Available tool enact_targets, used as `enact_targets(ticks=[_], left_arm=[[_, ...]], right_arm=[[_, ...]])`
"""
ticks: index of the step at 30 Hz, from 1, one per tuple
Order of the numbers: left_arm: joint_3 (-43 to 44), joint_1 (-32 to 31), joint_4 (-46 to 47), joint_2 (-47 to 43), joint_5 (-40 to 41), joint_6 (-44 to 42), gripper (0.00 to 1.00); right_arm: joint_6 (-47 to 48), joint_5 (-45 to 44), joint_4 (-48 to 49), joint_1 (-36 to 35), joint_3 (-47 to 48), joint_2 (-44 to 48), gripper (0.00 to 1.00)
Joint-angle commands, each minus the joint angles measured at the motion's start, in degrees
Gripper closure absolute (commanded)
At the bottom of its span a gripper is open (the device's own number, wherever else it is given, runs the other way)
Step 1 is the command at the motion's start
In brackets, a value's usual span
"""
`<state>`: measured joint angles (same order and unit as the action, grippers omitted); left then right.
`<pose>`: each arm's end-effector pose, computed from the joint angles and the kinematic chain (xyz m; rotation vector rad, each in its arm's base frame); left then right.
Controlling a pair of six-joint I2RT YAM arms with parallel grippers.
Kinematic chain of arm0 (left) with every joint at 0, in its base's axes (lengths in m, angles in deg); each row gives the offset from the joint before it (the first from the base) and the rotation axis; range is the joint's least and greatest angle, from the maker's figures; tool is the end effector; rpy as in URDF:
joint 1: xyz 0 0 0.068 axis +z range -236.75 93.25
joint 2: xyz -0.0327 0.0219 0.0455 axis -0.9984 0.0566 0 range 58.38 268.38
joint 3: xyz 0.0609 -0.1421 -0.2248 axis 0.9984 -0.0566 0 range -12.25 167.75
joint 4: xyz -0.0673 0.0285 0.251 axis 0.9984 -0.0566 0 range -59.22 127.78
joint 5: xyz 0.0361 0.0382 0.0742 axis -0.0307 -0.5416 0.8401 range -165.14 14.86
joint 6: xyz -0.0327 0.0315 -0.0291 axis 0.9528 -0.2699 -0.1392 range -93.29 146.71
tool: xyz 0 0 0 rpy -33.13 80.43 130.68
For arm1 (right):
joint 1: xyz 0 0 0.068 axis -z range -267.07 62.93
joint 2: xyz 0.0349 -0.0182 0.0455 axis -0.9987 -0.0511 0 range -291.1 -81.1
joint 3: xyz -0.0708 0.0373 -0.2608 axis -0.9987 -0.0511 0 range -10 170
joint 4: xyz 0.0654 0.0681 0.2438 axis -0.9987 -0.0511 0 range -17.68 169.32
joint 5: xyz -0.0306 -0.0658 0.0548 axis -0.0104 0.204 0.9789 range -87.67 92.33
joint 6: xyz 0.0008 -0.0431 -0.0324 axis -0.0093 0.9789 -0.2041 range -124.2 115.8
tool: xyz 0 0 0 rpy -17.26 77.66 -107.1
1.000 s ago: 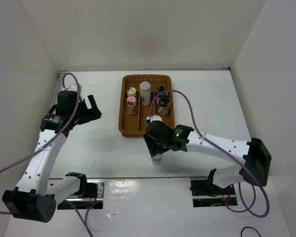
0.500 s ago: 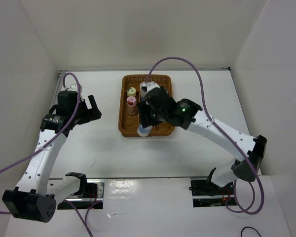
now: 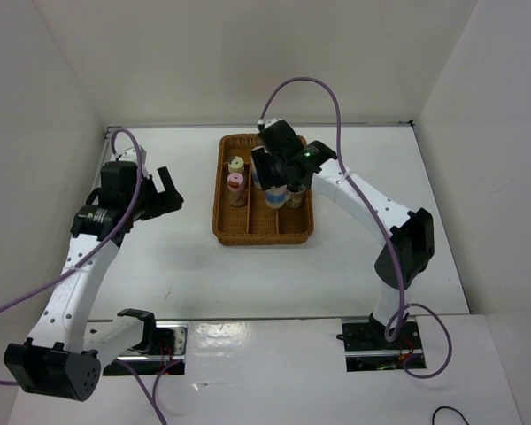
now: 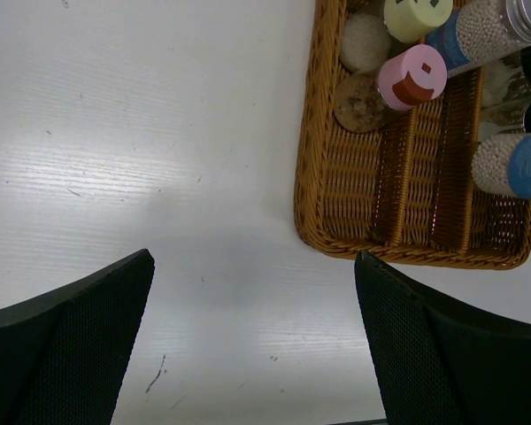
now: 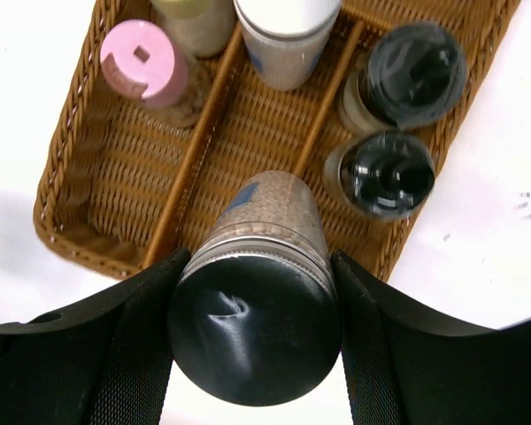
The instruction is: Organize the condiment bottles
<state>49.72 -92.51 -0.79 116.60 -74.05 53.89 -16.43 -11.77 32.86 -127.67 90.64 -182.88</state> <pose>0.2105 -0.0205 0.3513 -0.4187 2.1544 -0.3054 0.3042 0.2493 0.3469 -0.4707 2.3268 0.1465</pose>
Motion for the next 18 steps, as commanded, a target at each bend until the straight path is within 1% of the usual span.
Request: enact_targets(ticks=[1,5,12,16,18], left_arm=[[-0.2,0.3,3.4,1.5,-1.8,-0.4,0.0],[1.0,0.3,4.0,2.8,-3.5,-0.4,0.0],[1.6,0.3,4.0,3.8,-3.0,-0.9,0.0],[2.3,0.3,4.0,3.8,-2.5,-0.9,0.0],[2.3,0.3,4.0,3.8,-4.1,-0.9,0.0]], right_arm=[[2.2,0.0,7.2,1.1,5.0,-1.6,0.58],[1.7,2.7,7.7,2.5,9.0,-6.0,0.59],[1.7,4.5,10.5,2.5,7.8,-10.7,0.59],[1.7,3.9,12.4,2.5,7.1,-13.1,0.59],[2.2,3.9,13.0,2.5,7.1,-13.6,0.59]])
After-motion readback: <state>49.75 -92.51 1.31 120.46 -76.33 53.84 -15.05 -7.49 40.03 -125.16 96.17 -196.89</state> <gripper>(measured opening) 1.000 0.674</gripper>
